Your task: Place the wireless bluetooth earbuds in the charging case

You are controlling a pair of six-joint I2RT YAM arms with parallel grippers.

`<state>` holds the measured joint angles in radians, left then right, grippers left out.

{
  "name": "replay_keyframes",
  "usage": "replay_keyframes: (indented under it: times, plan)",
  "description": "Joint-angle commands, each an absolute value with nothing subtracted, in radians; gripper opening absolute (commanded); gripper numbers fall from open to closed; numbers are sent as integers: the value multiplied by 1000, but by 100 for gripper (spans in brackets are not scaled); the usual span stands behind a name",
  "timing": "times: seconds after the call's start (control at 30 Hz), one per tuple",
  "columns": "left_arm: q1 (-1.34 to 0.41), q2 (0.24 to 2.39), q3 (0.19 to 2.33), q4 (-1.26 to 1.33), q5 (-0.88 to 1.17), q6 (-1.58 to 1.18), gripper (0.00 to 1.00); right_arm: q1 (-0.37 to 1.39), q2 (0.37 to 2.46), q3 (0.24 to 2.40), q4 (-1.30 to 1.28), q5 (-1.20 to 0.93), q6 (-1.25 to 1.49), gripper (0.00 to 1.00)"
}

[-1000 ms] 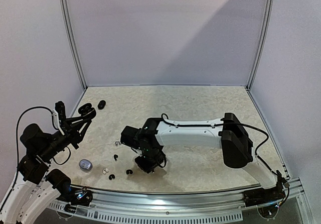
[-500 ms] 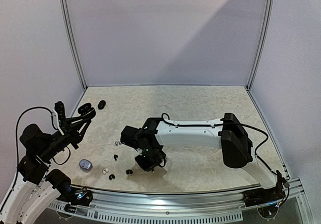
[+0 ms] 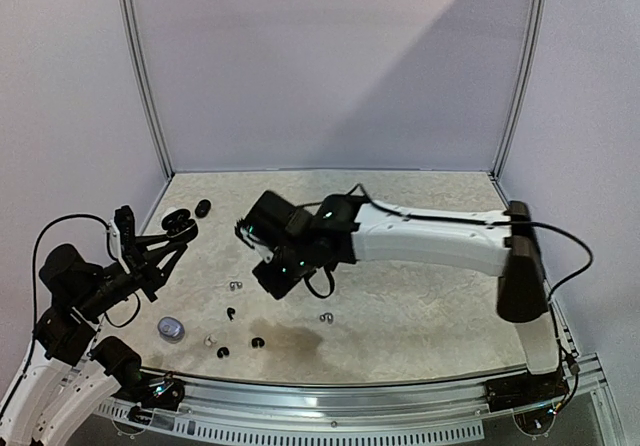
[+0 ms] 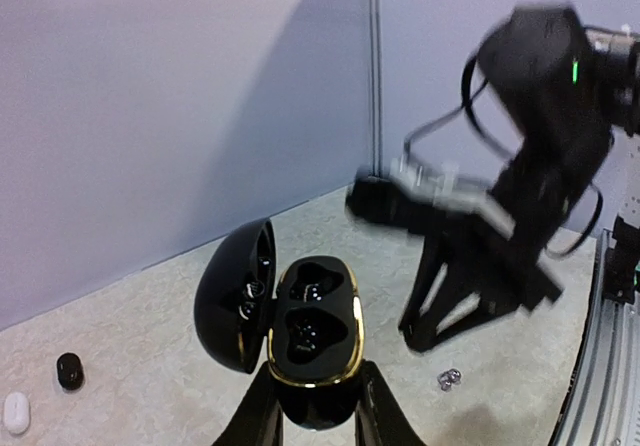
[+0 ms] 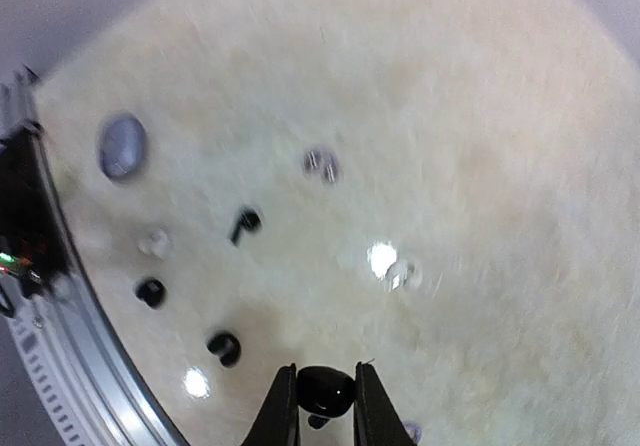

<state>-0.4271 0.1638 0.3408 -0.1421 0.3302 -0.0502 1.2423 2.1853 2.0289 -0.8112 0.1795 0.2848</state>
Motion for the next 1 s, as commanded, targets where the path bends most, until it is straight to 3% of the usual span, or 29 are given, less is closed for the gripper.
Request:
replay_keyframes:
  times: [0.0,0.2,0.57,0.97]
  plan:
    - [-417,174,369,-100,442,73,0,1241,1940,1873,-368,196,64,0]
    - [-430,257,422,-60,513,159,0,1259,1845,1804,-57,61,-131,0]
    - [-483,357,451,56,583,197,0,1266,1871,1772,129,-268,-326,0]
    - [-497,373,458,47,588,178,0,1265,1890,1715,200,-235,-382,0]
